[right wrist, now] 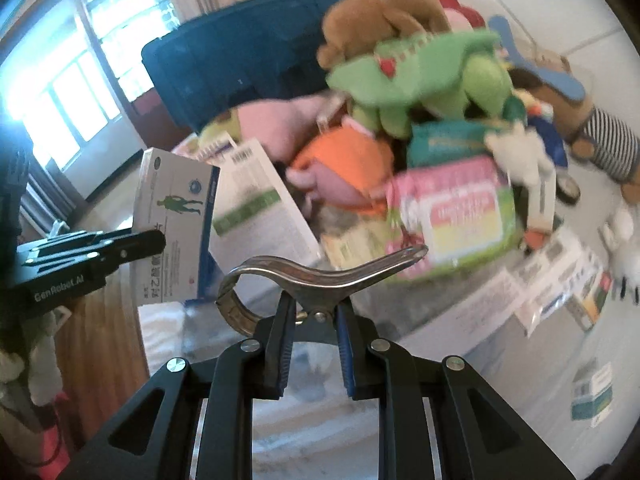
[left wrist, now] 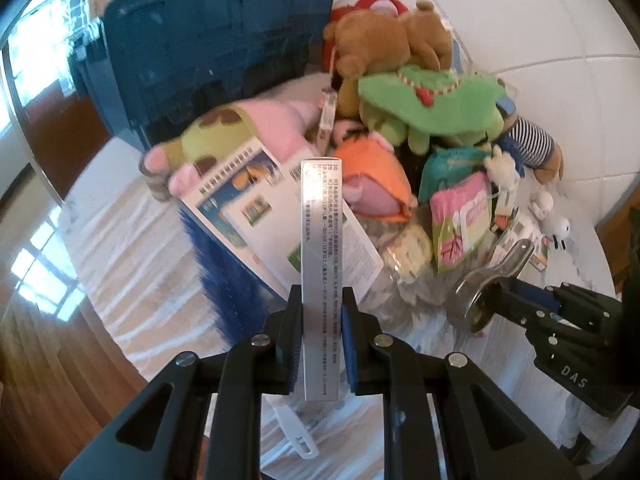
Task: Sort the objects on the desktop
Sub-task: 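Carry brush and scissors over the blue crate and open both grippers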
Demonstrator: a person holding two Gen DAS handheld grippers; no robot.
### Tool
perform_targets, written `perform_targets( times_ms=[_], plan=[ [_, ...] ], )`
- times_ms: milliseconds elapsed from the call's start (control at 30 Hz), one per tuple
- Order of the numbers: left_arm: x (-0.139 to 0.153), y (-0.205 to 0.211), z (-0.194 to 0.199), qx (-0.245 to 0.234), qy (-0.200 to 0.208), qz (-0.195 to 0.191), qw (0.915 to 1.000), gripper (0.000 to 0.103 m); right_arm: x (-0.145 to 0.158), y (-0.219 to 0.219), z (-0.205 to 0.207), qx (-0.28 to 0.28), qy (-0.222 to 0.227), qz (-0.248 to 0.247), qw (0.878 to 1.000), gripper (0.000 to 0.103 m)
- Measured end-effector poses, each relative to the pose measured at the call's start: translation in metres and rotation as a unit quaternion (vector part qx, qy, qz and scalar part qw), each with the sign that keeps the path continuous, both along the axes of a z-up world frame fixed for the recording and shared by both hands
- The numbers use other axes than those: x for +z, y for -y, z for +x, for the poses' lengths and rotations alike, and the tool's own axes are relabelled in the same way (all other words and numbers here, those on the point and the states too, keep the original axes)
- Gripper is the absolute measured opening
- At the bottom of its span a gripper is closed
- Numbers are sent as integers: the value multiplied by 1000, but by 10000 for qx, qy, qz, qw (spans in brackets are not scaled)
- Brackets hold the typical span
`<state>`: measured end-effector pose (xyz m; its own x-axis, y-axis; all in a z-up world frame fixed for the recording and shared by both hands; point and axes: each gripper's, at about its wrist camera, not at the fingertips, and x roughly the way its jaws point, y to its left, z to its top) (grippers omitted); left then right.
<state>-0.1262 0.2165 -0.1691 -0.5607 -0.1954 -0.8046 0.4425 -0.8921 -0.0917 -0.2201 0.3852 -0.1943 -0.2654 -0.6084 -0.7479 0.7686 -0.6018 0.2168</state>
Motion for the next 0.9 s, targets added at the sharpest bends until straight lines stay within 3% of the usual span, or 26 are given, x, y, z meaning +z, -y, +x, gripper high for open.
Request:
perform_targets(
  times_ms=[467,900],
  plan=[
    [63,25,19,-153,-538,-245,9981,17,71,44,16,11,-637,-273,9976,20],
    [106,90,38,-676,-926,-479,9922,17,122,105,44,-384,-1171,-520,9910,20]
  ],
)
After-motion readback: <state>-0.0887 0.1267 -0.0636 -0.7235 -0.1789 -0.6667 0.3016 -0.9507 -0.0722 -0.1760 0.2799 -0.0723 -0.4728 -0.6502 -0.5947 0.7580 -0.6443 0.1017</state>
